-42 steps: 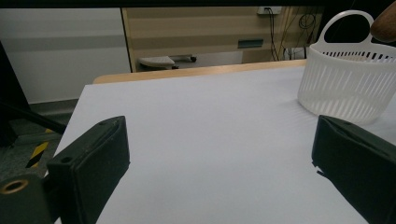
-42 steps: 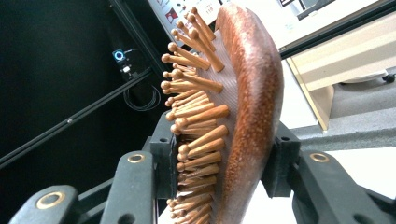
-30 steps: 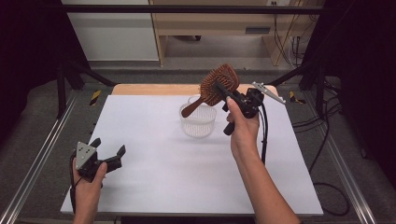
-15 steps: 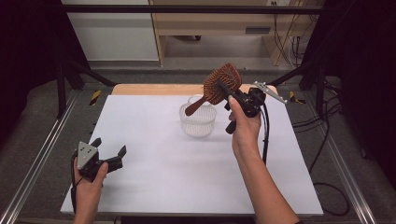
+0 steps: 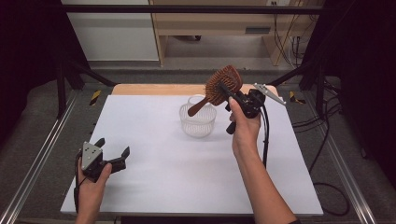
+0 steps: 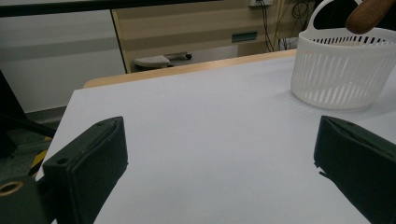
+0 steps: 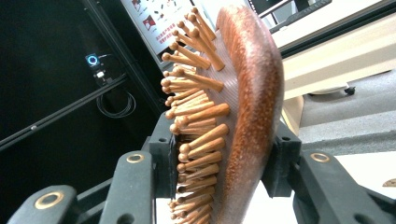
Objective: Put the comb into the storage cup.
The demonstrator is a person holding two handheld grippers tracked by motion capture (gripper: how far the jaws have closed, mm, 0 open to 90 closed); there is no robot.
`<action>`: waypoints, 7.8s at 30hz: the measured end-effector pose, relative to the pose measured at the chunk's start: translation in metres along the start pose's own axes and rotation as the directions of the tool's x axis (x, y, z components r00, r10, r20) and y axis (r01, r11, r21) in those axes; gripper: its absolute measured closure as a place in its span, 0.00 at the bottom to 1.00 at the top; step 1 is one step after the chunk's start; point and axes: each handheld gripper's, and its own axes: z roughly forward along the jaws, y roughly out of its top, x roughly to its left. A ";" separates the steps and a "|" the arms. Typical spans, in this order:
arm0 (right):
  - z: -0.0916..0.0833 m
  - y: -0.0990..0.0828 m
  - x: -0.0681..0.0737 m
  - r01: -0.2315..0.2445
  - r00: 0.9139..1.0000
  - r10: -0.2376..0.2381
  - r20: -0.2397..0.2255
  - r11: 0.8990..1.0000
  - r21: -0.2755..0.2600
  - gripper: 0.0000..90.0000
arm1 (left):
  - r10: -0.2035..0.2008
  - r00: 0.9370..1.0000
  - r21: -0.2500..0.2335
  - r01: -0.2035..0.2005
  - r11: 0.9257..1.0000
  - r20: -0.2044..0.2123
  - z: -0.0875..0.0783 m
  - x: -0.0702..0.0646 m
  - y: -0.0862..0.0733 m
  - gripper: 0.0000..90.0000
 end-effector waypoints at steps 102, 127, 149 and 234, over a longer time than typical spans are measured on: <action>0.034 -0.083 -0.042 -0.048 0.998 0.046 0.035 0.997 0.055 0.59 | -0.003 0.999 0.017 0.002 1.000 0.041 0.003 -0.003 -0.003 0.03; 0.028 -0.081 -0.052 -0.031 0.999 0.031 -0.005 0.994 0.103 0.55 | -0.002 0.999 0.018 0.002 1.000 0.041 0.003 -0.003 -0.002 0.03; 0.028 -0.070 -0.045 0.086 0.995 -0.092 0.029 0.980 0.177 0.38 | -0.003 0.999 0.017 0.002 1.000 0.042 0.003 -0.003 -0.002 0.03; -0.016 -0.025 -0.029 0.393 0.911 -0.411 0.026 0.888 0.239 0.08 | -0.061 0.998 -0.064 0.061 0.996 -0.001 -0.006 0.006 -0.002 0.02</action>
